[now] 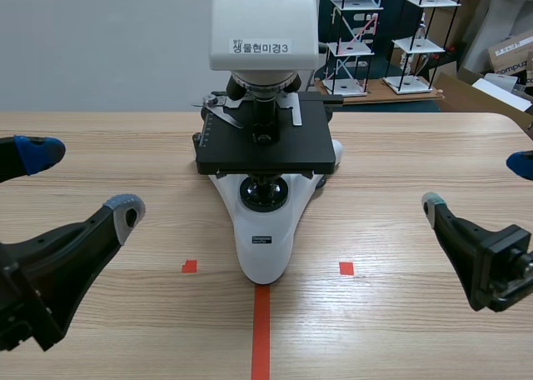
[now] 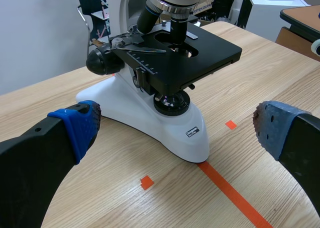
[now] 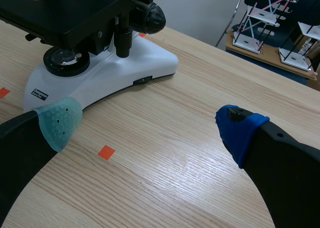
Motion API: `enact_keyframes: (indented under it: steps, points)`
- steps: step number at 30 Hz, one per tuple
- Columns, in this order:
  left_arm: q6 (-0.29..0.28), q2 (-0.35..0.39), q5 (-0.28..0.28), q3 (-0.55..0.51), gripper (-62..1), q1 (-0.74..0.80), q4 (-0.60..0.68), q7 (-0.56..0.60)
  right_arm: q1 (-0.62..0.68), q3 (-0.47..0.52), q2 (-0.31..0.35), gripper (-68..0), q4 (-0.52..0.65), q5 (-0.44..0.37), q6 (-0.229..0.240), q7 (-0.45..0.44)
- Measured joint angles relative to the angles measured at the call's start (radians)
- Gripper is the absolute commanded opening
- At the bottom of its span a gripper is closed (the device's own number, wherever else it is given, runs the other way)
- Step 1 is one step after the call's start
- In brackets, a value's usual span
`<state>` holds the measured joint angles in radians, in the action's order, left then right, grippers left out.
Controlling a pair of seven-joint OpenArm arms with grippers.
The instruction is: Point at the stage knob
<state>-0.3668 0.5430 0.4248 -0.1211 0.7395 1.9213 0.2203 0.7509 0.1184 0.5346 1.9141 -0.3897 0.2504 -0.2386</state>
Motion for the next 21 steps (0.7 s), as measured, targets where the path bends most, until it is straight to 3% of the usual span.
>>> enact_keyframes:
  steps: [5,7,9,12,21]
  points:
    - [0.0,0.0,0.0,0.0,1.4,0.0,0.0,0.0,-0.006,0.0,0.0,-8.8,0.0,0.0,0.0,0.001]
    - [0.0,0.0,0.0,0.0,1.4,0.0,0.0,0.0,-0.015,0.0,0.0,-15.6,0.0,0.0,0.0,0.001]
    - [0.0,0.0,0.0,0.0,1.4,0.0,0.0,0.0,-0.033,0.0,0.0,-32.3,-0.002,0.0,0.003,0.003]
    - [0.0,0.0,0.0,0.0,1.4,0.0,0.0,0.0,-0.062,0.0,0.0,-66.9,-0.021,0.0,0.003,0.002]
    - [0.0,0.0,0.0,0.0,1.4,0.0,0.0,0.0,-0.229,-0.137,-0.005,-67.7,-0.2,0.034,0.003,-0.009]
